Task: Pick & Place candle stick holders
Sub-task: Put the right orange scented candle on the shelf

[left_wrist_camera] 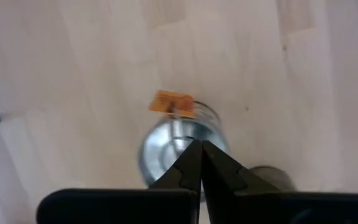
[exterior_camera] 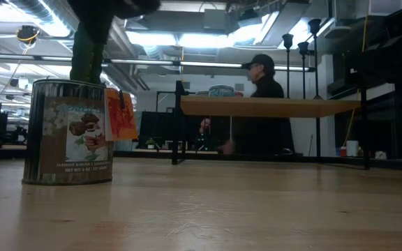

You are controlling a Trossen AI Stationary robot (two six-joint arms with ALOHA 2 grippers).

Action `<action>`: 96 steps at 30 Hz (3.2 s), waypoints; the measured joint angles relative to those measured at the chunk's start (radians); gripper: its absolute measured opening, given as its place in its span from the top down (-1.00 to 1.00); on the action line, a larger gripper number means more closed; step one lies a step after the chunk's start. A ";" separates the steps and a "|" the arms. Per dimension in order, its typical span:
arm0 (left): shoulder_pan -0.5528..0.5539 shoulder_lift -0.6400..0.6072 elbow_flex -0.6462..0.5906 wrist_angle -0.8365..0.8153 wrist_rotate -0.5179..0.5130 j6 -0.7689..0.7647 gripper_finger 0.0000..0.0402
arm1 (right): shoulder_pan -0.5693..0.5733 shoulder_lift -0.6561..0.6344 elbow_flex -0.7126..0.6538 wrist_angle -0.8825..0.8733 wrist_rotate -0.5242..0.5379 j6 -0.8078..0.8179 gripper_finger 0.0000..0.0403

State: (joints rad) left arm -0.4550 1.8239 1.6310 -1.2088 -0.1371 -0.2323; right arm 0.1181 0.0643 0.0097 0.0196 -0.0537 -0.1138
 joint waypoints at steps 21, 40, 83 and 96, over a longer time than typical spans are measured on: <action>-0.115 0.001 -0.084 0.037 -0.044 -0.386 0.68 | 0.000 0.000 0.000 0.000 0.000 0.000 0.95; -0.122 0.018 -0.105 0.109 -0.128 -0.383 0.13 | 0.000 0.000 0.000 0.000 0.000 0.000 0.95; -0.070 0.109 -0.105 0.164 -0.261 -0.117 0.97 | 0.000 0.000 0.000 0.000 0.000 0.000 0.95; 0.085 0.110 -0.106 0.361 -0.187 0.253 0.99 | 0.000 0.000 0.000 0.000 0.000 0.000 0.95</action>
State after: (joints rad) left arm -0.3699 1.9339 1.5253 -0.8476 -0.3245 0.0209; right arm 0.1184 0.0643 0.0097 0.0196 -0.0540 -0.1135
